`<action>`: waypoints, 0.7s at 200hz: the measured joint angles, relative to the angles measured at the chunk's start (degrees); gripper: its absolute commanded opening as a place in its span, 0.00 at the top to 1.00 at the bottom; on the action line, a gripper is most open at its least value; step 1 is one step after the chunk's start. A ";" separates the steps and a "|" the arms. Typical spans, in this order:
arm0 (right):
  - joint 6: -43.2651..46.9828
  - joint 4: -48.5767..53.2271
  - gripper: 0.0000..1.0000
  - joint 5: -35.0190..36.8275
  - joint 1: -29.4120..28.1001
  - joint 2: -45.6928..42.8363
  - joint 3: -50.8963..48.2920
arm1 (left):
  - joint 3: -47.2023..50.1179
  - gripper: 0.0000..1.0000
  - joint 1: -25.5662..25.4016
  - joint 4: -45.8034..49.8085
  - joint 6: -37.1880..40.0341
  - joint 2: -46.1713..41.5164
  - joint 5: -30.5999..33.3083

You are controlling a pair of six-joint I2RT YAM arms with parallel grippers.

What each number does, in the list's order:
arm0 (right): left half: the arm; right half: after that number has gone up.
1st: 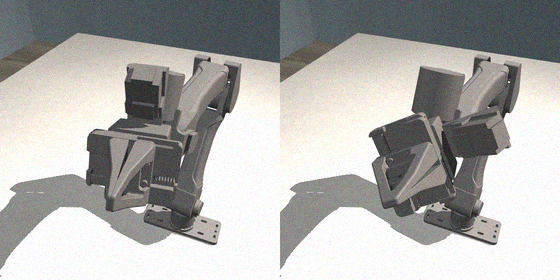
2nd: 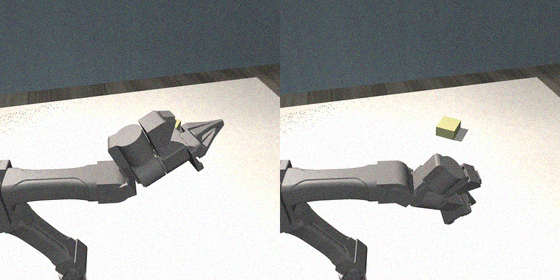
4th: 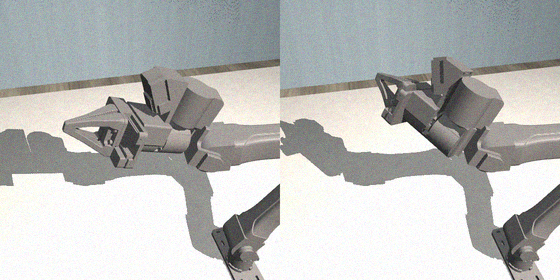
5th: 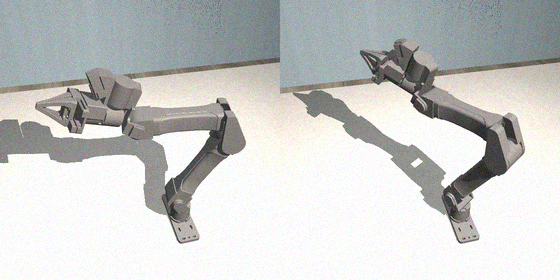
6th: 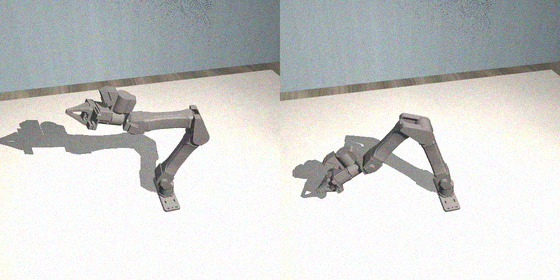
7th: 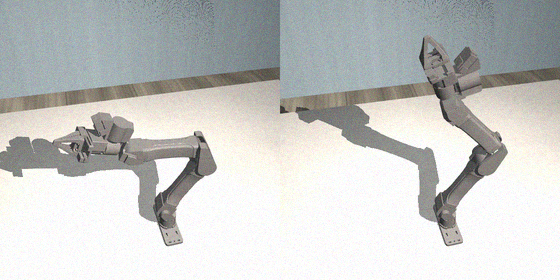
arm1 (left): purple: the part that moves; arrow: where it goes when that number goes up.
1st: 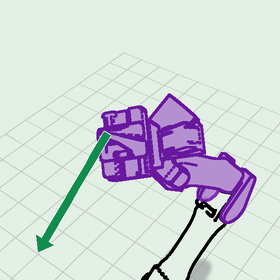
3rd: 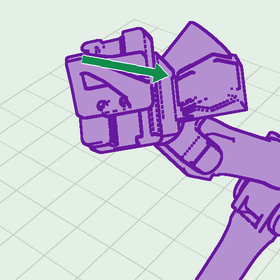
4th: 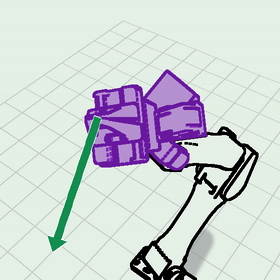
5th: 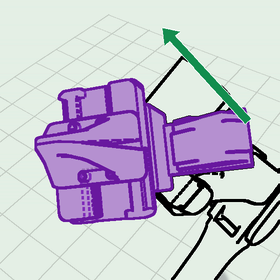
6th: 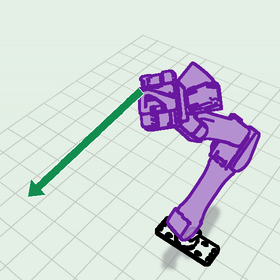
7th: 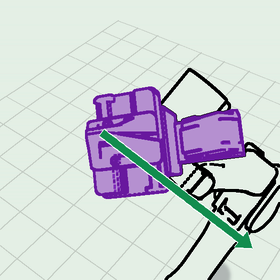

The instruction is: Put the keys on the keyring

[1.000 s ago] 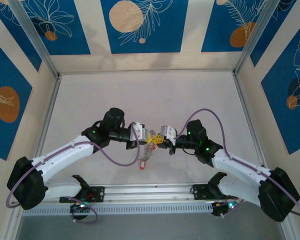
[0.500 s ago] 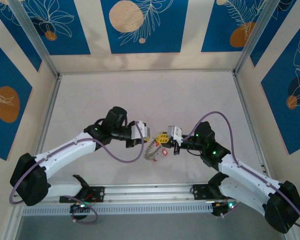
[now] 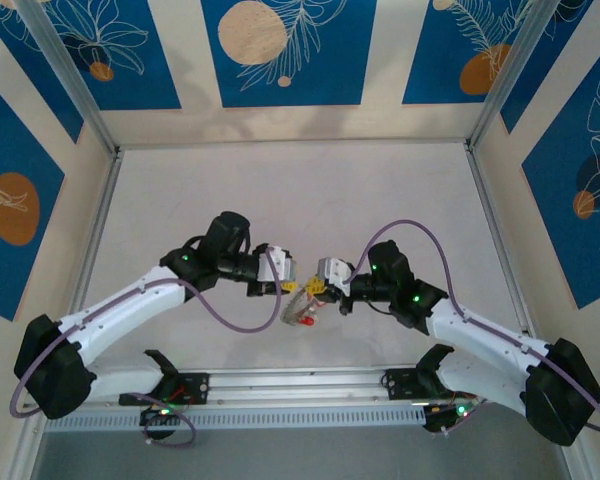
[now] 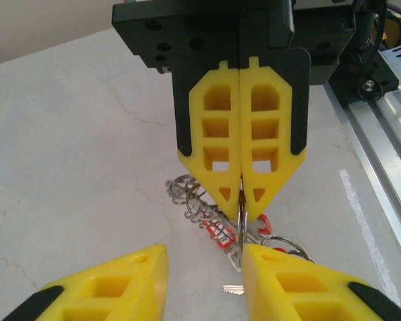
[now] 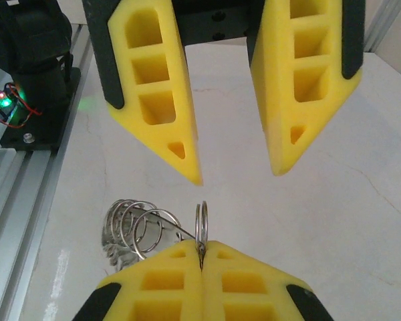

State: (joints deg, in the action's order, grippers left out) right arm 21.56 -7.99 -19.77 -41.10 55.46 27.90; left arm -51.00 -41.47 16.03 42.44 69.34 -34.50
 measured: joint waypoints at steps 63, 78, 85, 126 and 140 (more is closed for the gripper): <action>1.01 1.22 1.00 1.84 -0.94 2.08 1.70 | -0.55 0.66 0.11 1.33 0.02 2.64 -2.60; 0.98 1.18 1.00 2.01 -0.96 2.14 2.03 | -0.83 0.66 0.11 2.03 0.04 2.82 -3.02; 0.98 1.16 1.00 2.05 -0.96 2.14 2.10 | -1.01 0.66 0.11 2.14 0.04 2.84 -3.13; 0.98 1.16 1.00 2.12 -1.36 2.14 2.23 | -2.12 0.73 0.11 3.32 0.11 3.45 -2.95; 1.01 1.16 1.00 2.27 -1.90 2.16 2.27 | -2.27 0.75 0.11 3.32 0.00 3.72 -2.71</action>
State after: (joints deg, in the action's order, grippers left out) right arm 22.57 -6.83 -17.50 -43.00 57.63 30.17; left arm -53.28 -41.36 19.35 42.44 73.06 -37.21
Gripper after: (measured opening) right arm 0.066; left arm 0.264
